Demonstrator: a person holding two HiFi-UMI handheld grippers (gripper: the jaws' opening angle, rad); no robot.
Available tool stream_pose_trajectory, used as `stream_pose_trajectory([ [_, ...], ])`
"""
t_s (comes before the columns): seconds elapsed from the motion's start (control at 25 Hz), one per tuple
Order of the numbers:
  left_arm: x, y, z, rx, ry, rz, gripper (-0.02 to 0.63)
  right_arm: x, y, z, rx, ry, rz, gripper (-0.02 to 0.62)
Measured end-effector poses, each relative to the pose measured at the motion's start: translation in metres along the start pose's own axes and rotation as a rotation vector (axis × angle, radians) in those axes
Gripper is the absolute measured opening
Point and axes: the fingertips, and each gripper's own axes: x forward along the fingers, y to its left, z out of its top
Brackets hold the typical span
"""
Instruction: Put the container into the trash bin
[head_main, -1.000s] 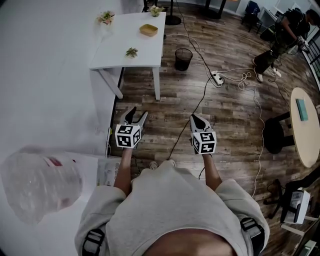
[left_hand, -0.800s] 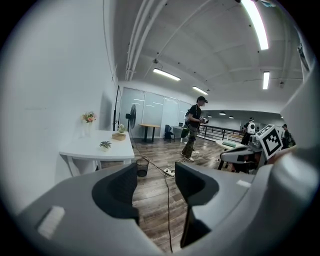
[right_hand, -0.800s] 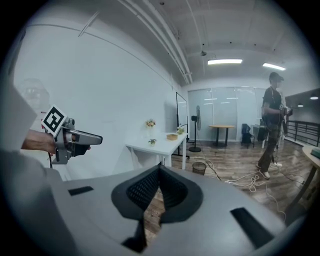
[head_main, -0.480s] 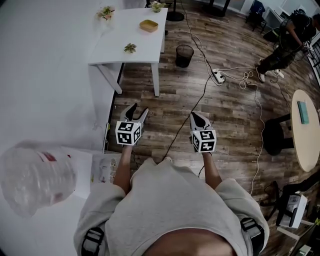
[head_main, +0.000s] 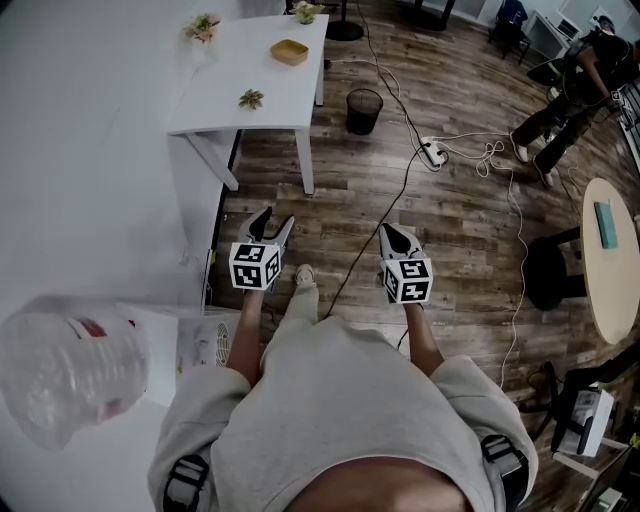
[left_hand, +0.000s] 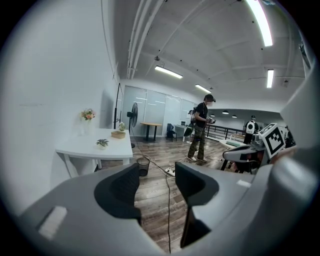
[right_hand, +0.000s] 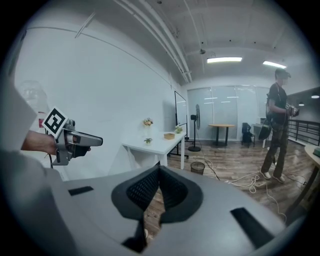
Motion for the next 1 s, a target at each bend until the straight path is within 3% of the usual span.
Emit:
stream_pose_trajectory([
  [0.64, 0.091, 0.037, 0.024, 0.002, 0.007, -0.035, 0.23, 0.071, -0.045, 0.016, 0.0, 0.017, -0.04, 0.014],
  [1.0, 0.157, 0.079, 0.058, -0.013, 0.012, -0.056, 0.23, 0.143, -0.072, 0.051, -0.012, 0.035, -0.045, 0.014],
])
